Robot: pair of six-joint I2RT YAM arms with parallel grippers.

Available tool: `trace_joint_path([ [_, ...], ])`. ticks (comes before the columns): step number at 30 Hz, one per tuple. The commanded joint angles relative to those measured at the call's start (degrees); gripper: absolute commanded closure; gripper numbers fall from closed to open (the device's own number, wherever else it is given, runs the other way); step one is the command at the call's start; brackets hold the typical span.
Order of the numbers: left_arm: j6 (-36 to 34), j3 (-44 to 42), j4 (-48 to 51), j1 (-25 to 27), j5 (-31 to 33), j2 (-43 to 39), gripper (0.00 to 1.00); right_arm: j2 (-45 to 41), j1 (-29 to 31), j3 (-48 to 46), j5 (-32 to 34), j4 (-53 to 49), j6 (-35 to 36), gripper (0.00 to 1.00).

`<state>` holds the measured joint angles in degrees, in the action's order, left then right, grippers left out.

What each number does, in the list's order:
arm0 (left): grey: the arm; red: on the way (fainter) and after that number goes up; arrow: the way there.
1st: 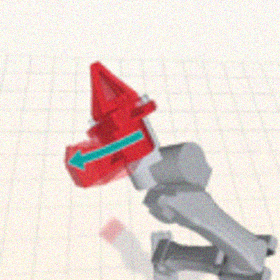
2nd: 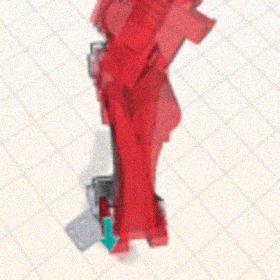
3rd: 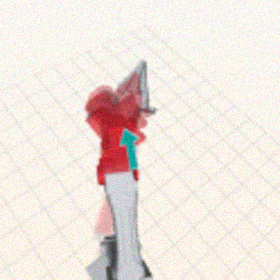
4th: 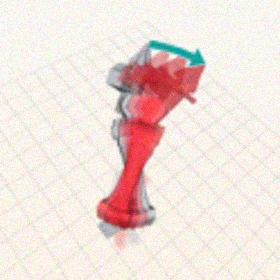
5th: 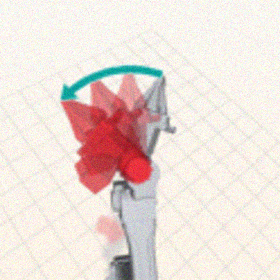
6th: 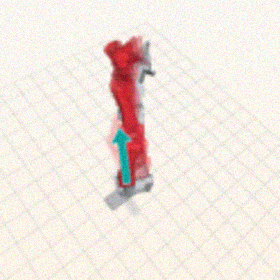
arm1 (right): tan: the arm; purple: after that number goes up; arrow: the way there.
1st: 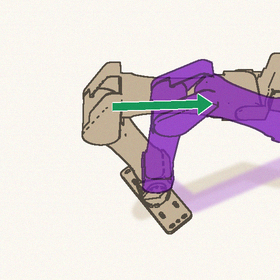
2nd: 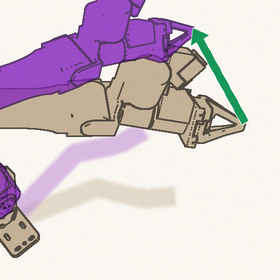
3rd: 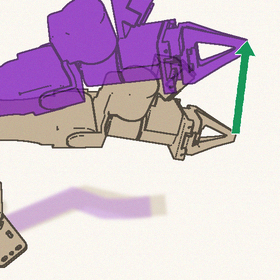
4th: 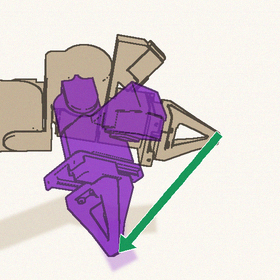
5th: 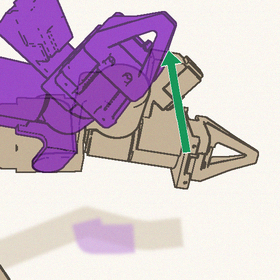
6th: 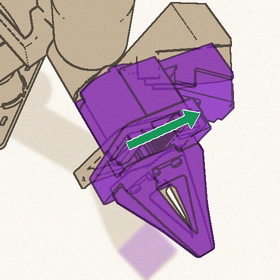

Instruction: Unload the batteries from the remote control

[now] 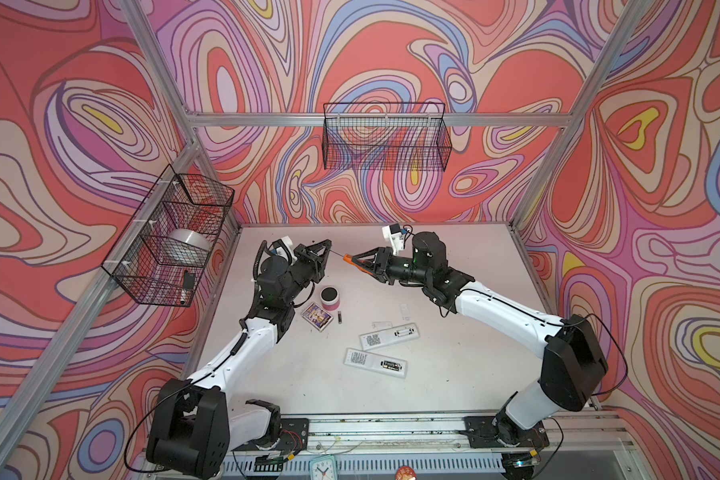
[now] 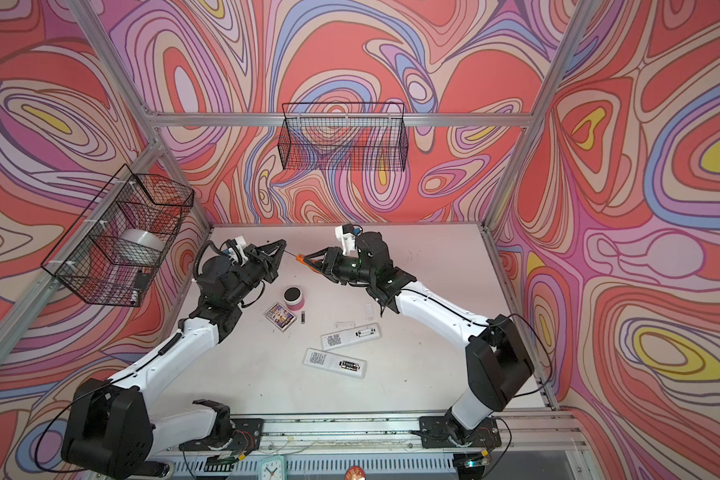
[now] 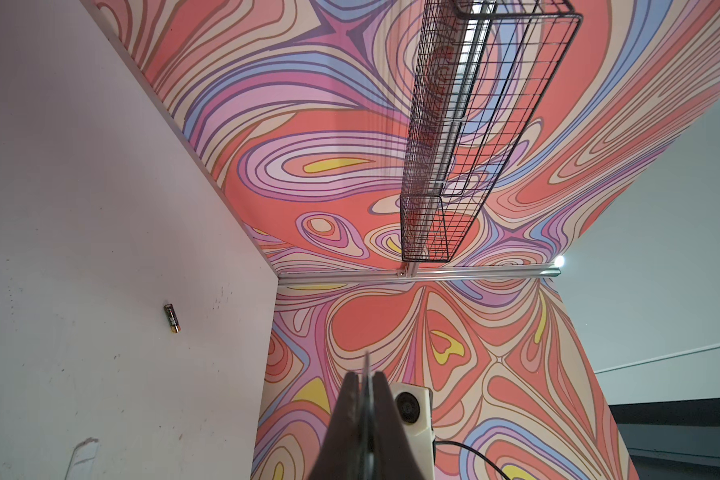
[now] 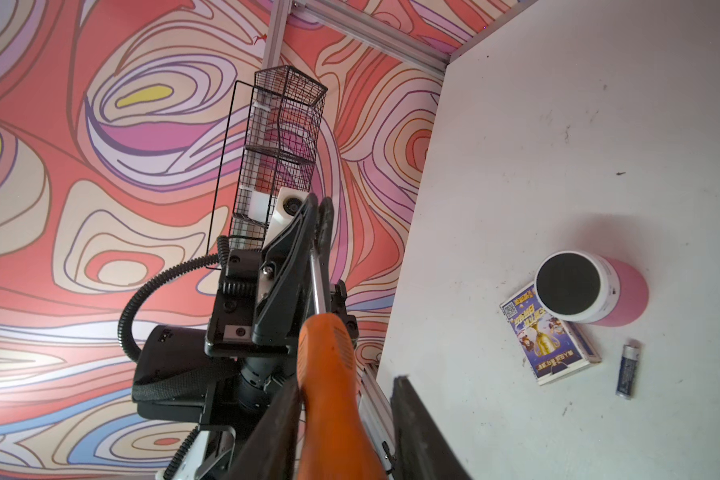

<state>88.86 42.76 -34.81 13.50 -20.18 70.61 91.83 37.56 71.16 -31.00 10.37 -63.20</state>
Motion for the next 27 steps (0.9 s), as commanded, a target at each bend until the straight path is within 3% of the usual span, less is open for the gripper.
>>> trace_joint_path([
  [1, -0.66, 0.65, -1.41, -0.24, -0.13, 1.2, 0.97, -0.2, 0.47, -0.03, -0.83, 2.55, -0.65, 0.69],
  [8, -0.69, -0.61, -0.8, -0.94, -0.94, 0.29, 0.92, -1.12, 0.34, -0.17, -0.49, 0.29, 0.83, 0.81],
  [9, -0.86, -1.02, -0.52, -1.33, -1.62, -0.13, 0.84, -1.72, 0.19, -0.01, -0.31, -1.45, 1.82, 0.82],
  [12, -5.03, -0.81, 5.99, -3.07, -5.82, -2.24, 0.45, -3.76, -1.47, 1.05, -0.88, -9.81, 5.15, 0.83],
  [15, -22.49, 6.9, 29.29, -3.28, -11.02, -5.66, 0.14, -6.55, -5.1, 4.06, -1.76, -25.88, 11.61, 0.86],
  [17, -37.36, 13.71, 47.38, -1.83, -9.97, -6.92, 0.01, -8.08, -8.0, 7.73, -1.2, -39.02, 18.33, 0.87],
  [21, -59.36, 20.42, 68.35, 2.27, -6.68, -6.99, 0.0, -8.71, -14.98, 14.21, 0.08, -61.56, 29.83, 0.87],
  [27, -83.85, 20.14, 78.78, 11.98, -9.23, -4.47, 0.0, -7.68, -21.34, 17.81, 0.72, -72.85, 37.12, 0.87],
])
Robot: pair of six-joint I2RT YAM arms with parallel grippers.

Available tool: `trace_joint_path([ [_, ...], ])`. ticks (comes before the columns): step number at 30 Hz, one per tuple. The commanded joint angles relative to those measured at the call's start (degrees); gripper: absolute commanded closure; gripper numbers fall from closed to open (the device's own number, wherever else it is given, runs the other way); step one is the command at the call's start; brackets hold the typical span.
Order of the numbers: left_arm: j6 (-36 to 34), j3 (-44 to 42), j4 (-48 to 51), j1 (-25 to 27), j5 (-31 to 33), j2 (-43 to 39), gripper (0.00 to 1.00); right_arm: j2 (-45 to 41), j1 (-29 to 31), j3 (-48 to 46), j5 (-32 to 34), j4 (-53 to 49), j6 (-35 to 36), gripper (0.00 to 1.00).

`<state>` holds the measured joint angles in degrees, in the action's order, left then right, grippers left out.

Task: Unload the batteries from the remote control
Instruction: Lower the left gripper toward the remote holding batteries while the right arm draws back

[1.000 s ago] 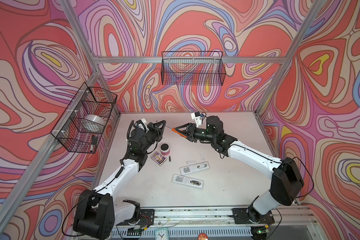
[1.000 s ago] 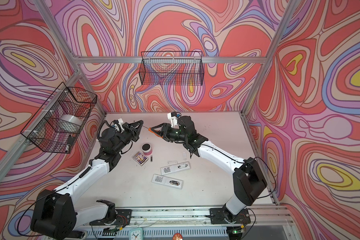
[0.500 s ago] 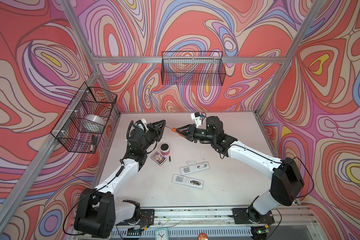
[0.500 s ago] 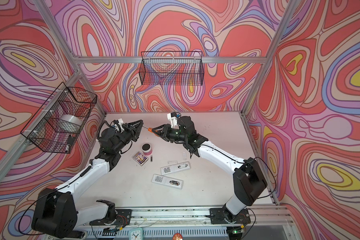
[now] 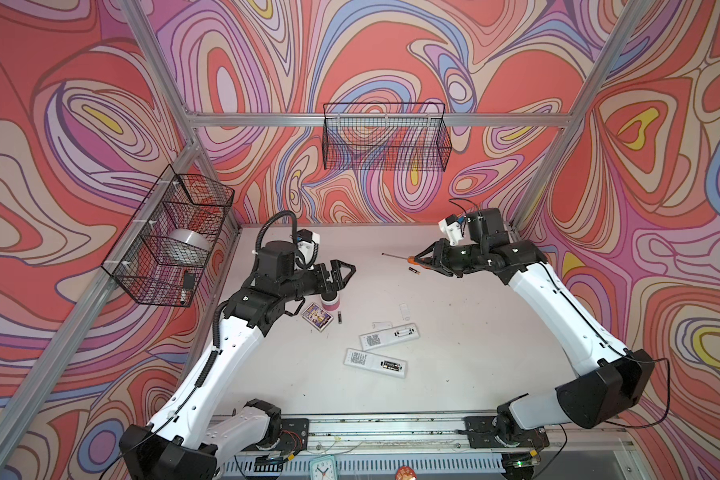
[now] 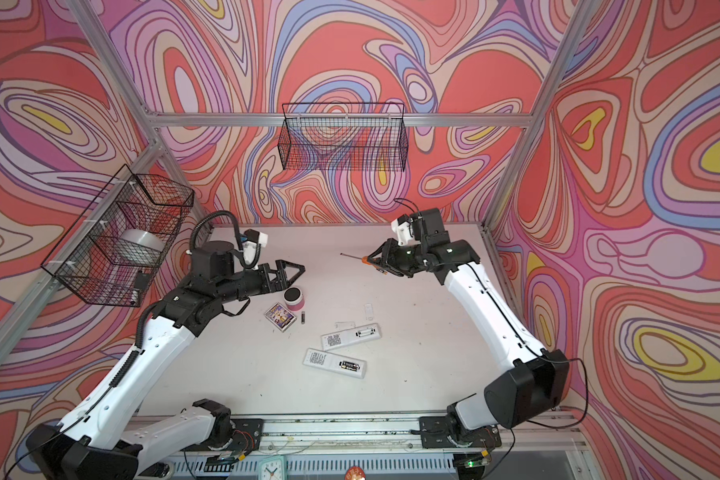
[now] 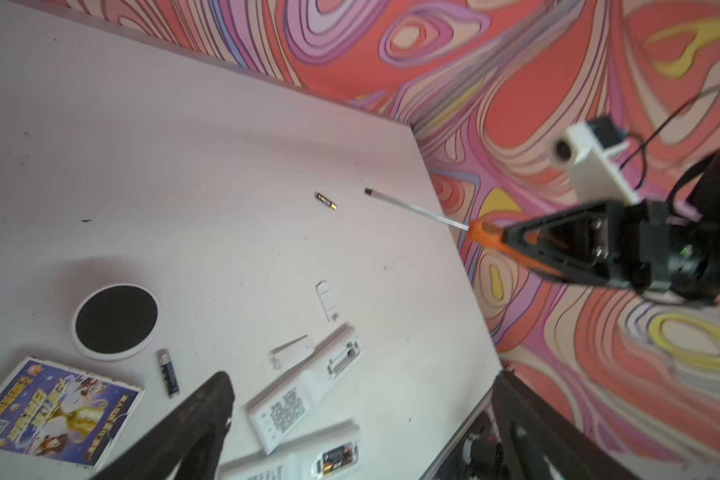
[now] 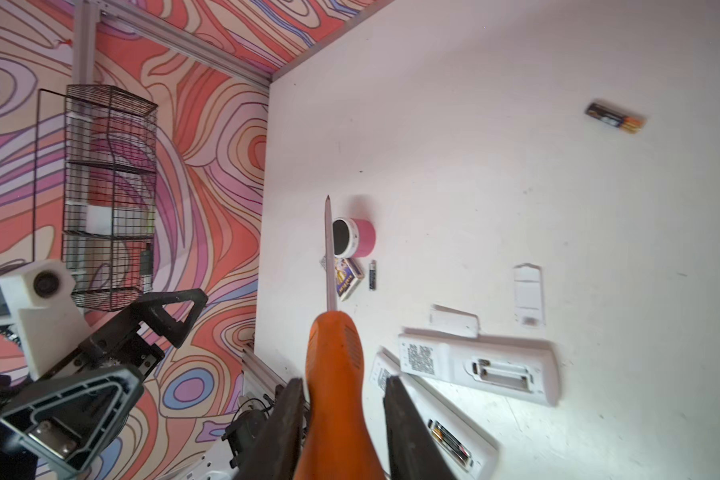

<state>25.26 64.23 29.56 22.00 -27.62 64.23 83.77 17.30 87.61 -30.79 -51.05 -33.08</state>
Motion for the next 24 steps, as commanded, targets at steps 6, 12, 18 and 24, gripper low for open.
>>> trace_joint_path([
  [6, -44.82, -5.82, 16.33, 12.66, -9.25, 0.32, 0.11, 0.47, -2.79, 1.98, -0.04, -12.32, 7.79, 0.88],
  [12, -58.82, -9.43, 16.16, 16.73, -7.69, 2.18, 0.17, -1.0, -2.79, -1.37, -1.53, -9.42, 5.95, 0.88],
  [18, -64.86, -9.95, 15.48, 21.62, -5.41, 9.98, 0.18, -1.63, -2.8, -3.97, -2.99, -6.97, 4.7, 0.88],
  [24, -65.79, -10.87, 8.79, 25.14, 0.33, 15.31, 0.24, -2.9, -2.84, -4.8, -2.17, -7.07, 5.11, 0.88],
])
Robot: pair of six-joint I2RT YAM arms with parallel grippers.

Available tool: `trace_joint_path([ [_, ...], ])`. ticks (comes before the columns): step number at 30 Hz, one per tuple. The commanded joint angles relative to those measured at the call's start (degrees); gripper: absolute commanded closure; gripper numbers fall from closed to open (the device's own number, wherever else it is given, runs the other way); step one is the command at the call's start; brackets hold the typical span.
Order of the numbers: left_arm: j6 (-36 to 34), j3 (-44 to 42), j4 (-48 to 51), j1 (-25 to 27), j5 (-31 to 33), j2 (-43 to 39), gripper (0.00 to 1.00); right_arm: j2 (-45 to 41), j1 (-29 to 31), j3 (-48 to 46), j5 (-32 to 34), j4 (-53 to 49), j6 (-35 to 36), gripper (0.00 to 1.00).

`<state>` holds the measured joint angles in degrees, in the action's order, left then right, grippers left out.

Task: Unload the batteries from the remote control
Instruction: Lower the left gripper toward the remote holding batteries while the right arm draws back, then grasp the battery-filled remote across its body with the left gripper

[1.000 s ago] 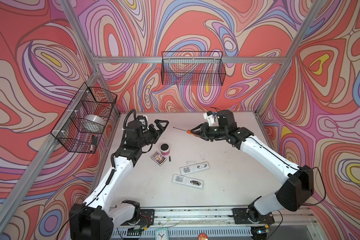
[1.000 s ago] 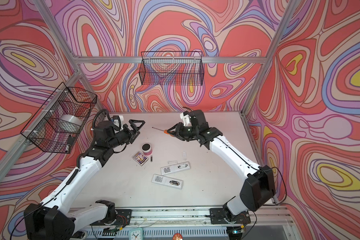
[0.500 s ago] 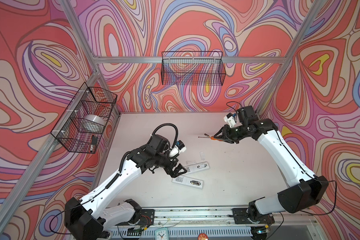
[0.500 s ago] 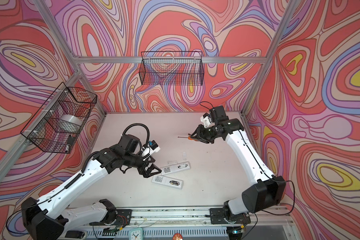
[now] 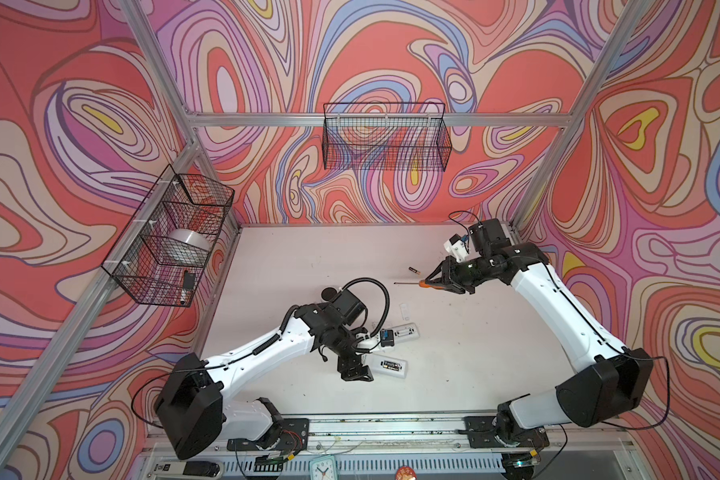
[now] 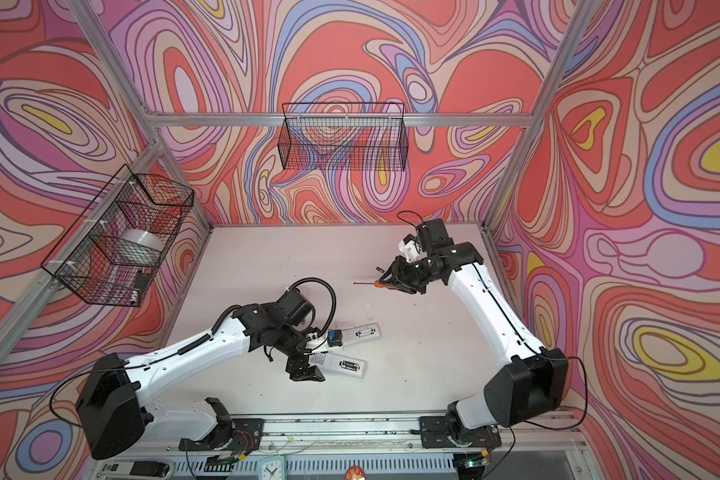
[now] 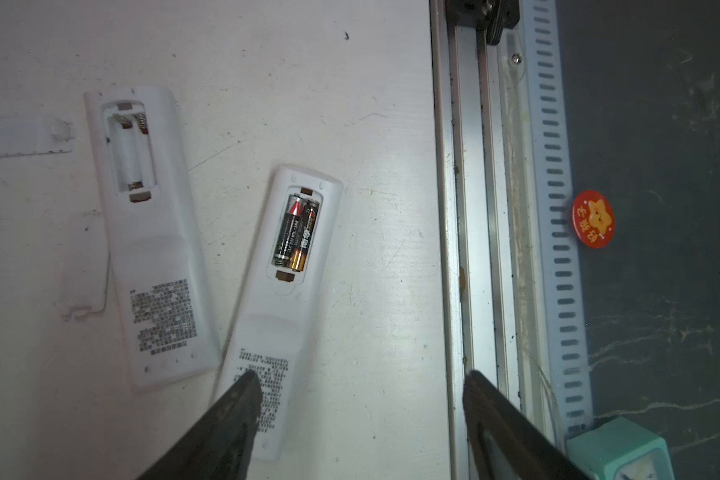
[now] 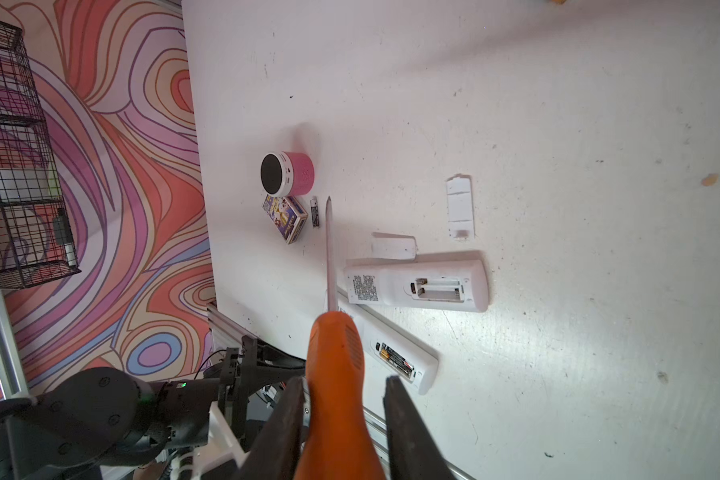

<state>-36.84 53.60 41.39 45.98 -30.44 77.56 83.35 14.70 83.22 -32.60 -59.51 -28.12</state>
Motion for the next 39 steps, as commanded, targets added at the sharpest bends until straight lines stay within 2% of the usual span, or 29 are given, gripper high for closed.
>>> trace_joint_path([
  [1, -3.66, -0.13, -3.75, 1.28, 3.61, 2.99, 0.24, -2.71, -0.33, -0.56, -0.21, 1.25, 0.11, 0.88],
  [6, -4.91, 0.29, -6.02, 1.45, 5.35, 7.85, 0.27, -4.1, -1.96, -1.13, 2.35, -1.19, 0.49, 0.88],
  [11, -7.02, -0.14, -10.11, 2.08, 9.83, 10.44, 0.28, -4.52, -4.48, -0.95, 1.72, -2.19, 0.87, 0.88],
  [19, -6.65, 0.76, -12.72, 2.19, 9.08, 14.21, 0.26, -0.61, -4.68, 1.17, 0.09, -1.14, 0.78, 0.88],
  [27, -8.29, 3.29, -10.93, 3.02, 9.93, 18.28, 0.26, 2.57, -5.11, 3.14, -0.56, -0.55, 1.05, 0.88],
  [39, -8.82, 7.4, -7.72, 5.4, 14.1, 24.52, 0.37, 2.89, -6.82, 3.26, -1.64, 0.29, 0.98, 0.88],
])
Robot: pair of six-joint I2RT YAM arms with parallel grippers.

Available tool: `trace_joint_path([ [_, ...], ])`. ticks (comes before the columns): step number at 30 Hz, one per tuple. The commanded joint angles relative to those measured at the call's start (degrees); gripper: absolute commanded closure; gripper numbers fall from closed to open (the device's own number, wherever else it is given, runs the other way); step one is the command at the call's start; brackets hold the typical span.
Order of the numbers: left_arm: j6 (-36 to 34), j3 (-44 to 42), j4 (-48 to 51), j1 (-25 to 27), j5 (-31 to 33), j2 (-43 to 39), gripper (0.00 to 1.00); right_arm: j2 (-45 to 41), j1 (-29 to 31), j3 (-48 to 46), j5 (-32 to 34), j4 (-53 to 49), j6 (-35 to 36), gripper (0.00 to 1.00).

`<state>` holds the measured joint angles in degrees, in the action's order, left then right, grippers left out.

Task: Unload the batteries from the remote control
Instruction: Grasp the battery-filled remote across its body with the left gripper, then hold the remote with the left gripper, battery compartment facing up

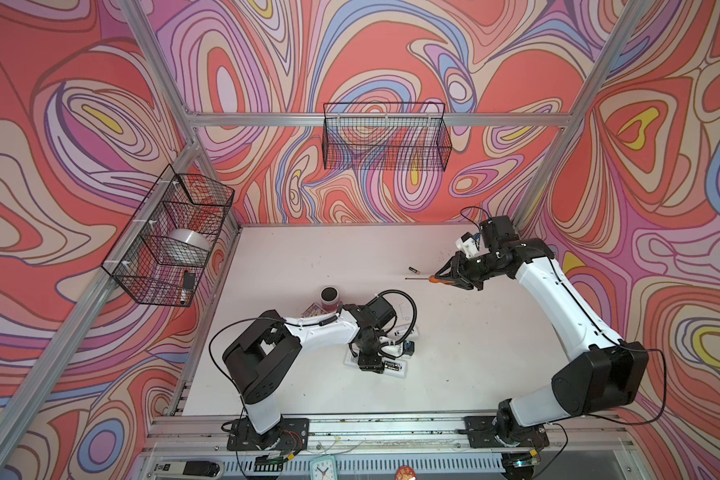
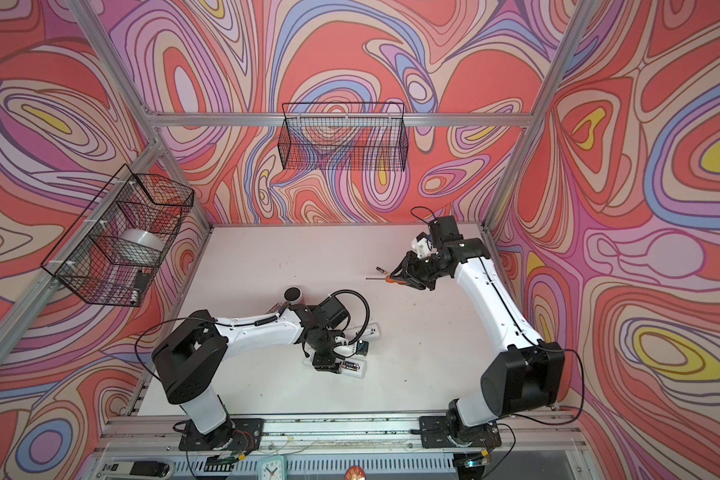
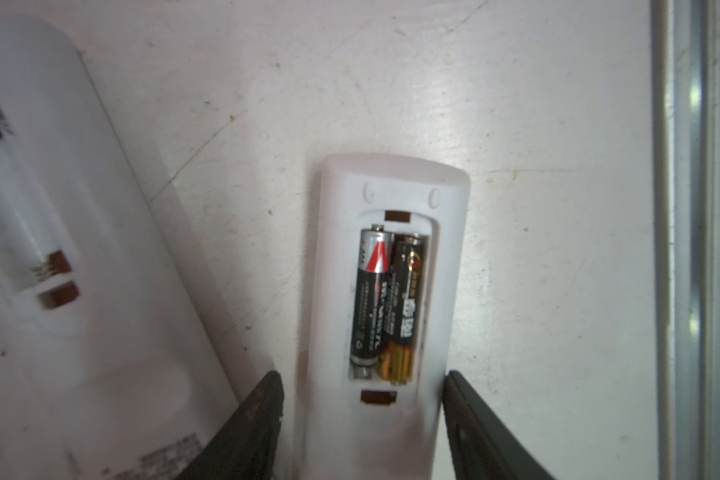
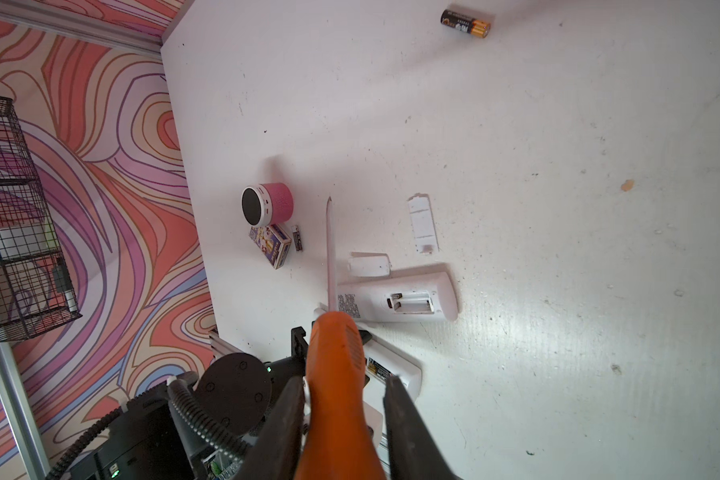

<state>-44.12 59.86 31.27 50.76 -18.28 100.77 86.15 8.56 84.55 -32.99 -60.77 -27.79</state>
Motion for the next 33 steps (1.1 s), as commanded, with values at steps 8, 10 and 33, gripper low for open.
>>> trace_joint_path([
  [8, -0.25, 0.81, 3.0, 2.01, 4.28, 2.53, 0.45, 0.16, -1.16, 1.26, -1.81, 3.06, -0.06, 0.88],
  [10, 0.43, 1.75, 3.68, 2.14, 4.64, 3.49, 0.52, 0.3, -1.39, 1.36, -2.07, 3.53, -0.33, 0.88],
  [33, 19.68, 25.92, 7.87, 3.16, 3.54, 17.6, 0.7, 3.68, -5.53, 10.3, -3.54, -2.81, 4.08, 0.88],
])
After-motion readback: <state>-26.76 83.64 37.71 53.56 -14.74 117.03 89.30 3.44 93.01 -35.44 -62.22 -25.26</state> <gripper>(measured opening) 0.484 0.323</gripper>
